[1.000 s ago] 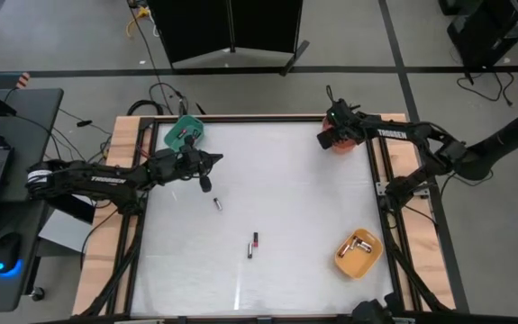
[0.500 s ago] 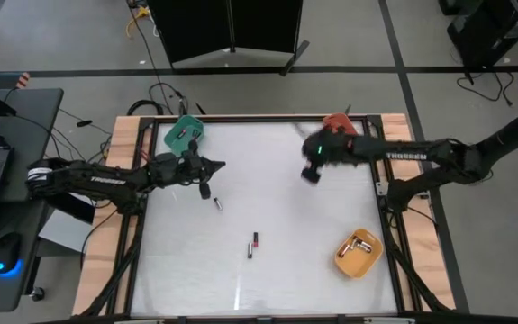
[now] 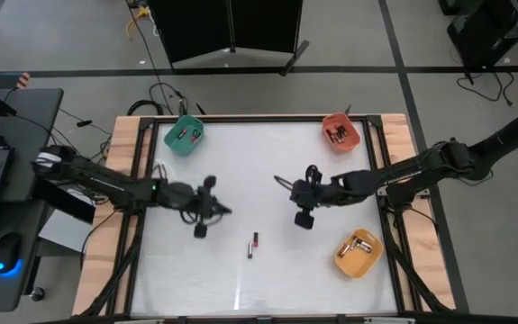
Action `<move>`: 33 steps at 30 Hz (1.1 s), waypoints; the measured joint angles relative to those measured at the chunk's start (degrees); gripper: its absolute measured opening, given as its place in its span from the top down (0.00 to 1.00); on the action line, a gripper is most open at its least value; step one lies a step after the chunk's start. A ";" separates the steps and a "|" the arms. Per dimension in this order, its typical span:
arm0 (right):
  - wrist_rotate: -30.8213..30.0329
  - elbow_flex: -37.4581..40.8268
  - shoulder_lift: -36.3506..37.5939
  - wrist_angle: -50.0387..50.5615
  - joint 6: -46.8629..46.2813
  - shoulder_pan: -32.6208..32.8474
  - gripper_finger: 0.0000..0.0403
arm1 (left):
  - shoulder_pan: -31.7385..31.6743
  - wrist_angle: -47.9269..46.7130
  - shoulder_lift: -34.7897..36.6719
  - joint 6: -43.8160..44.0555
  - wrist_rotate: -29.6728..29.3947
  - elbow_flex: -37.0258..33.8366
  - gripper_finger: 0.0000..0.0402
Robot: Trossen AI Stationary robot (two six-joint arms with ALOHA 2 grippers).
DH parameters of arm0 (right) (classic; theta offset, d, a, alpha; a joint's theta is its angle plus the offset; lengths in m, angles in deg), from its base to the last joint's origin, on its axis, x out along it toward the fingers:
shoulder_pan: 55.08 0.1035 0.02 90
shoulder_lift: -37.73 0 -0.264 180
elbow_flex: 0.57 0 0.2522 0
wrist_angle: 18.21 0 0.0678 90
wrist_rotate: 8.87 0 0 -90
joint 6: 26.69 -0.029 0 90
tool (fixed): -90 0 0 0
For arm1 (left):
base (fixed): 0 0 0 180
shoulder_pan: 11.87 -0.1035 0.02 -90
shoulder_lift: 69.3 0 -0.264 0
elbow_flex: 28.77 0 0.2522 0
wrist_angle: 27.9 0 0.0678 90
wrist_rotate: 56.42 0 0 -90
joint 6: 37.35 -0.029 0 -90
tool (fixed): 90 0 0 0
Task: Sort batteries
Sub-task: Put the silver battery into the yellow bin
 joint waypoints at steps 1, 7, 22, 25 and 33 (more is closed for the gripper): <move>-0.02 0.00 -0.55 -1.07 -0.67 0.82 0.91 | 2.00 -1.44 -1.23 -0.02 -0.53 1.49 0.98; -0.09 0.00 -3.36 -5.38 -2.74 4.39 0.91 | 12.05 -10.09 -10.70 -0.37 -3.77 10.32 0.96; -0.13 0.00 -5.10 -6.98 -5.24 7.63 0.91 | 18.17 -31.36 -35.47 -13.82 -3.16 36.43 0.70; -0.12 0.00 -5.10 -6.66 -5.06 7.60 0.91 | 18.09 -34.30 -38.17 -20.46 -2.89 39.57 0.65; -0.11 0.00 -5.10 -6.21 -3.35 7.56 0.91 | 16.57 -40.78 -43.43 -31.79 -1.43 46.24 0.63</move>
